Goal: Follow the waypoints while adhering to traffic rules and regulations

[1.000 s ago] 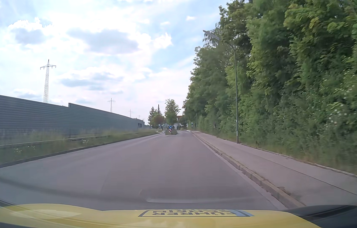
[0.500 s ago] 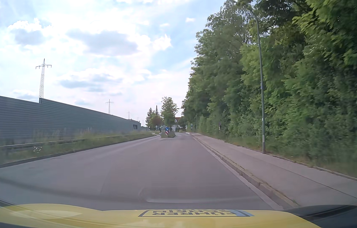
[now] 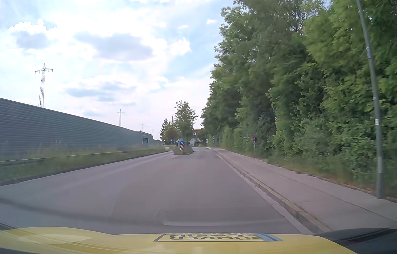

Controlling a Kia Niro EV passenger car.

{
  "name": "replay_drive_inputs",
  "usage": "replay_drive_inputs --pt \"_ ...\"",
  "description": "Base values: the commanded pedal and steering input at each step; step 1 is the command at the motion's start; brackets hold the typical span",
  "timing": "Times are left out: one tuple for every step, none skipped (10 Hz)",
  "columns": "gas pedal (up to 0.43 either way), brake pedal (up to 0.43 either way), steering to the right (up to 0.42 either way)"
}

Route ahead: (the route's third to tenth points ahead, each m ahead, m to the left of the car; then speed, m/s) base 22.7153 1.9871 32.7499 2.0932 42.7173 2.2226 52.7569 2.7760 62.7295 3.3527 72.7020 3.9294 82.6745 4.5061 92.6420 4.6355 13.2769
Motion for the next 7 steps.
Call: replay_drive_inputs --pt "0.079 0.000 -0.002" --pt "0.079 0.000 -0.002" --pt "0.079 0.000 -0.002" --pt "0.067 0.000 -0.002" --pt "0.067 0.000 -0.002" --pt "0.067 0.000 -0.002" --pt "0.067 0.000 -0.002"
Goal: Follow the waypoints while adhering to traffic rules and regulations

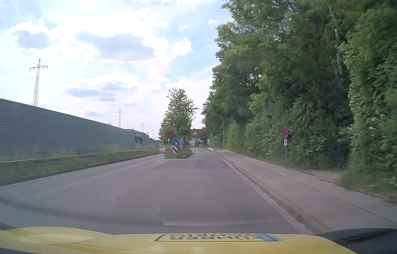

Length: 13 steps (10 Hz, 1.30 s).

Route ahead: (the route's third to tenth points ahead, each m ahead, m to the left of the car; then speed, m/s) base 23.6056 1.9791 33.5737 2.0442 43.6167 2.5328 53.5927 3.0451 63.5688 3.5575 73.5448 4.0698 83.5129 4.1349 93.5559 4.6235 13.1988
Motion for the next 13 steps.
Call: replay_drive_inputs --pt "0.059 0.000 -0.001" --pt "0.059 0.000 0.000" --pt "0.059 0.000 0.000" --pt "0.059 0.000 0.000" --pt "0.059 0.000 0.001" --pt "0.059 0.000 0.001" --pt "0.059 0.000 0.001" --pt "0.059 0.000 0.001" --pt "0.059 0.000 0.001" --pt "0.059 0.000 0.001" --pt "0.059 0.000 0.001" --pt "0.059 0.000 0.001" --pt "0.059 0.000 0.001"
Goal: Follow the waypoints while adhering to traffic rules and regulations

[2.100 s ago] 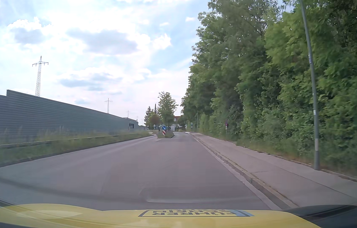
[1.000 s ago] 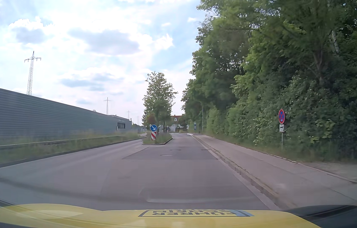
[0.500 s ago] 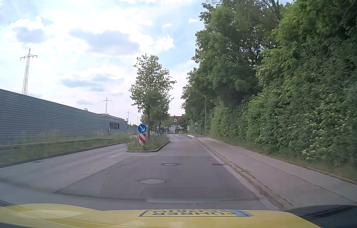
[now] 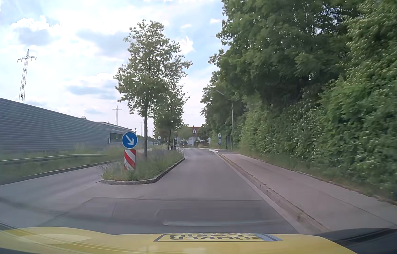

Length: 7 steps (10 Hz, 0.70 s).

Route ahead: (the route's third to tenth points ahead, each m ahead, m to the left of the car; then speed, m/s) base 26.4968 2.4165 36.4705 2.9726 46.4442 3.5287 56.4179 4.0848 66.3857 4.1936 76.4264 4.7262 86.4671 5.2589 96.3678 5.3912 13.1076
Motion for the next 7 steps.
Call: replay_drive_inputs --pt "0.059 0.000 0.001" --pt "0.059 0.000 0.001" --pt "0.059 0.000 0.001" --pt "0.059 0.000 0.001" --pt "0.059 0.000 0.001" --pt "0.047 0.000 0.000" --pt "0.047 0.000 0.000"
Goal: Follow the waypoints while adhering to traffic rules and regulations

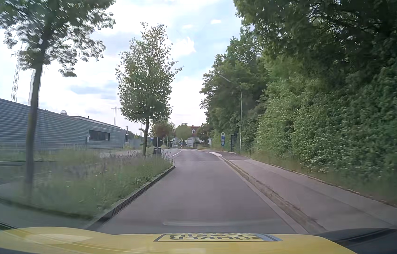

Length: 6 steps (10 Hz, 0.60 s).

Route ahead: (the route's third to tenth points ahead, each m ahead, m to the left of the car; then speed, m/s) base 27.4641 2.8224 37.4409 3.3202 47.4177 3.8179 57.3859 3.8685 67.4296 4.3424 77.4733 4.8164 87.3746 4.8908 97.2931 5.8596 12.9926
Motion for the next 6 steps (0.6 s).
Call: replay_drive_inputs --pt "0.047 0.000 0.000" --pt "0.039 0.000 -0.002" --pt "0.039 0.000 -0.003" --pt "0.039 0.000 -0.002" --pt "0.039 0.000 -0.002" --pt "0.039 0.000 -0.003"
